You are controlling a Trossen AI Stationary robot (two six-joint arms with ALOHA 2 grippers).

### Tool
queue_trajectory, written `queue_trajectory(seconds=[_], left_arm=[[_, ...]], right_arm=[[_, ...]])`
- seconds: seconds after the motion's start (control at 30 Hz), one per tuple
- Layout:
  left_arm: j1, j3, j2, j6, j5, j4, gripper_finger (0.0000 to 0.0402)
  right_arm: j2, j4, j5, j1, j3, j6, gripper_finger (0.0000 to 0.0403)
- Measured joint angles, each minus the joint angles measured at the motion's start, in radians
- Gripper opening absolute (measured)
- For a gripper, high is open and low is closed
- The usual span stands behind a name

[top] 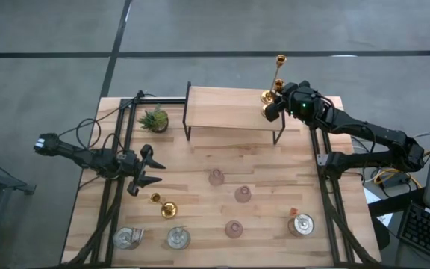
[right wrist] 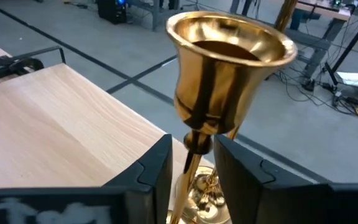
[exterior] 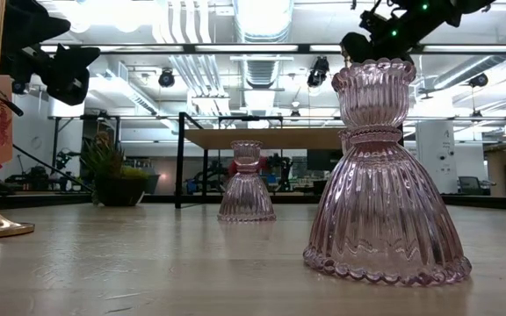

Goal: Pick & Place candle stick holders
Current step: Align the top gold candle holder on the shelf with the gold candle holder, then align the gold candle holder on the shelf with the gold candle holders

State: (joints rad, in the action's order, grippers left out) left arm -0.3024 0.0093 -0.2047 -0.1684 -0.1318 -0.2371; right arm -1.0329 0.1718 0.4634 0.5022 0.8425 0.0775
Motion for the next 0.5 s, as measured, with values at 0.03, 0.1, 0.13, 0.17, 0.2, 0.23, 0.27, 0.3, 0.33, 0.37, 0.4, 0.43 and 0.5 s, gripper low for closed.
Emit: queue_trajectory(seconds=[0.03,0.1,0.13,0.17,0.2,0.23,0.27,0.3,0.33,0.37,0.4,0.43,0.5], left_arm=[[0.000,0.000,0.000,0.000,0.000,0.000,0.0218],[0.000,0.000,0.000,0.000,0.000,0.000,0.0218],[0.000,0.000,0.000,0.000,0.000,0.000,0.0218],[0.000,0.000,0.000,0.000,0.000,0.000,0.0218],[0.000,0.000,0.000,0.000,0.000,0.000,0.0218],[0.000,0.000,0.000,0.000,0.000,0.000,0.0218],[0.000,0.000,0.000,0.000,0.000,0.000,0.0218],[0.000,0.000,0.000,0.000,0.000,0.000,0.0218],[0.000,0.000,0.000,0.000,0.000,0.000,0.0218],[0.000,0.000,0.000,0.000,0.000,0.000,0.0218],[0.000,0.000,0.000,0.000,0.000,0.000,0.0218],[0.000,0.000,0.000,0.000,0.000,0.000,0.0218],[0.000,0.000,0.000,0.000,0.000,0.000,0.0218]], right_arm=[[0.001,0.000,0.000,0.000,0.000,-0.005,0.0118],[0.006,-0.002,-0.008,-0.002,0.000,-0.010,0.0126],[0.010,-0.002,-0.018,-0.002,0.000,-0.010,0.0129],[0.014,-0.002,-0.025,-0.002,0.000,-0.010,0.0132],[0.019,-0.002,-0.030,-0.004,0.000,-0.010,0.0135],[0.024,0.003,-0.031,-0.007,0.001,-0.009,0.0138],[0.030,0.009,-0.037,-0.007,0.001,-0.010,0.0141],[0.036,0.016,-0.043,-0.007,0.001,-0.010,0.0144],[0.039,0.026,-0.047,-0.007,0.001,-0.006,0.0147],[0.045,0.039,-0.048,-0.007,0.002,-0.003,0.0150],[0.049,0.054,-0.049,-0.007,0.002,-0.002,0.0153],[0.053,0.065,-0.049,-0.007,0.002,-0.003,0.0156],[0.062,0.085,-0.049,-0.007,0.002,-0.003,0.0162]])
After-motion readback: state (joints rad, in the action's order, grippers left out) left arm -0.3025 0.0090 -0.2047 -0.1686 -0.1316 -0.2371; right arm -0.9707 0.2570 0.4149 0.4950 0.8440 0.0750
